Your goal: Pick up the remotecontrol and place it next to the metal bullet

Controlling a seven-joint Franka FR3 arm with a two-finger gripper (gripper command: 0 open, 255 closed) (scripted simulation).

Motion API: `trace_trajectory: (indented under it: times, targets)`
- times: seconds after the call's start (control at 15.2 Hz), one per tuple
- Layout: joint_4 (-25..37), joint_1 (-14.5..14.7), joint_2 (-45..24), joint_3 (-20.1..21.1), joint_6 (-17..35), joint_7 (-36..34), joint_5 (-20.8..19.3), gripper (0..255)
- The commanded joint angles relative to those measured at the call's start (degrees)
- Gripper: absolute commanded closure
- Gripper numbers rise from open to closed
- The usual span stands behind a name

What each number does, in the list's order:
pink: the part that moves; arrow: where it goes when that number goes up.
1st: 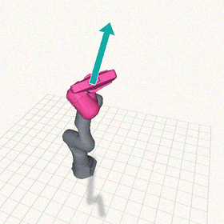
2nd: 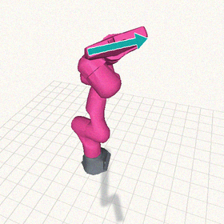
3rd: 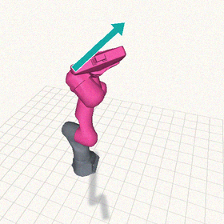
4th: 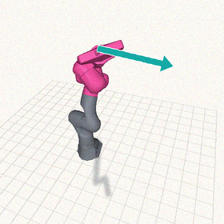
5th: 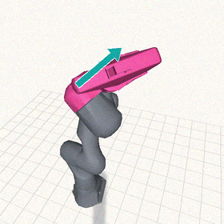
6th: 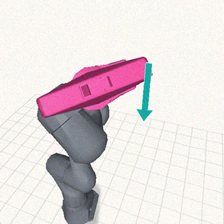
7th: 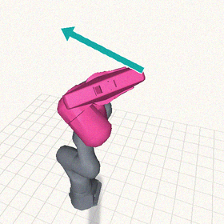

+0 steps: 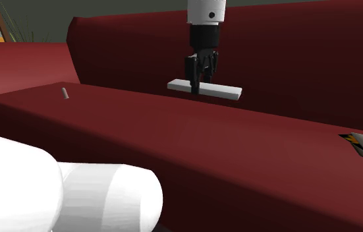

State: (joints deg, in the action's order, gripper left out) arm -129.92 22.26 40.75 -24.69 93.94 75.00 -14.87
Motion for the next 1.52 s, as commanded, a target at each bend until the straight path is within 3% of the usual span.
trace_trajectory:
  times: [0.0,0.73,1.45]
  targets:
    - [-0.05,0.85,-0.51,1.92,0.20,-2.31,1.27,255]
    - [3.32,6.84,-8.84,12.28,3.65,-15.59,8.68,255]
    - [14.61,12.09,-22.91,20.57,5.94,-27.12,13.48,255]
